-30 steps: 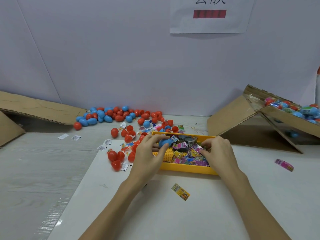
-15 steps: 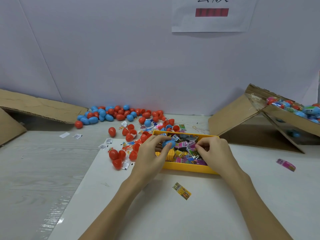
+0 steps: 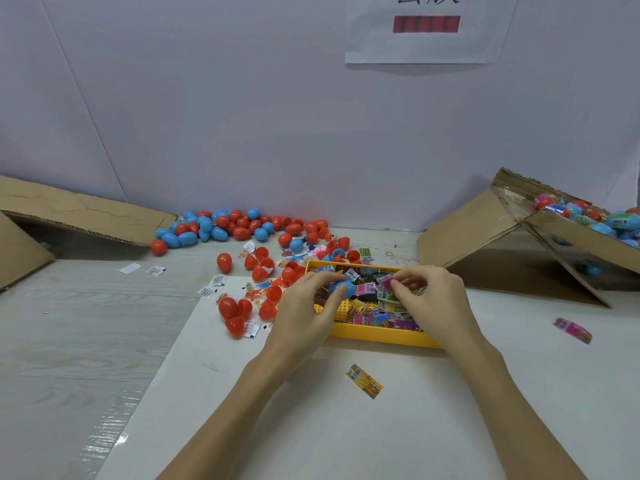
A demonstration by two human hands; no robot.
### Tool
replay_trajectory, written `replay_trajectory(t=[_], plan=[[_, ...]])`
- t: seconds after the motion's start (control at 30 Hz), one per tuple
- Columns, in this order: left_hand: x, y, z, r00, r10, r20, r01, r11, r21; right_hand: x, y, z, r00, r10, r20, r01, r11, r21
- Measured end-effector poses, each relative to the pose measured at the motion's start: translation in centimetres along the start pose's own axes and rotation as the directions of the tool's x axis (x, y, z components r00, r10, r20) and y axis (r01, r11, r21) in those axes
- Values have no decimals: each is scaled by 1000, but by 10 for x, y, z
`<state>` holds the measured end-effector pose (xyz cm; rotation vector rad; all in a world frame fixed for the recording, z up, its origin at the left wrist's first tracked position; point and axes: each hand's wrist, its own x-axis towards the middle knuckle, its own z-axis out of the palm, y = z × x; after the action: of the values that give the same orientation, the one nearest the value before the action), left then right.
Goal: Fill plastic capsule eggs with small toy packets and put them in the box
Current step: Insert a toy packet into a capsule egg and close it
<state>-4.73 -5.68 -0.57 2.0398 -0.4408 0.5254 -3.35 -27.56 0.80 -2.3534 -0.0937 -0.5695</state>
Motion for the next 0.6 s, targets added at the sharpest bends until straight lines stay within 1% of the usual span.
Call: replay_trajectory(t=[0.07, 0.13, 0.17, 0.23, 0.3, 0.43, 0.6], plan=[[0, 0, 0, 1000, 3, -3, -3, 1000, 2, 0, -2, 0, 999, 4, -38, -3, 1000, 18], [0, 1, 1, 1000, 6, -15, -6, 1000, -14, 1, -5, -1, 999, 30, -37, -26, 995, 100], [-1, 2, 1, 1000, 8, -22, -8, 1000, -27, 1, -6, -2, 999, 48, -5, -47, 982, 182], [-1, 3, 1, 999, 13, -32, -15, 999, -51, 0, -11, -3, 992, 67, 106, -101, 932, 348], [-1, 4, 1, 999, 15, -38, -18, 997, -71, -3, -16, 0, 982, 56, 182, -129, 899, 419], [-1, 3, 2, 999, 5, -39, -7, 997, -74, -6, -23, 5, 971, 53, 233, -160, 867, 472], [-1, 3, 2, 999, -9, -41, 6, 998, -65, -6, -24, 7, 973, 59, 223, -160, 869, 468]])
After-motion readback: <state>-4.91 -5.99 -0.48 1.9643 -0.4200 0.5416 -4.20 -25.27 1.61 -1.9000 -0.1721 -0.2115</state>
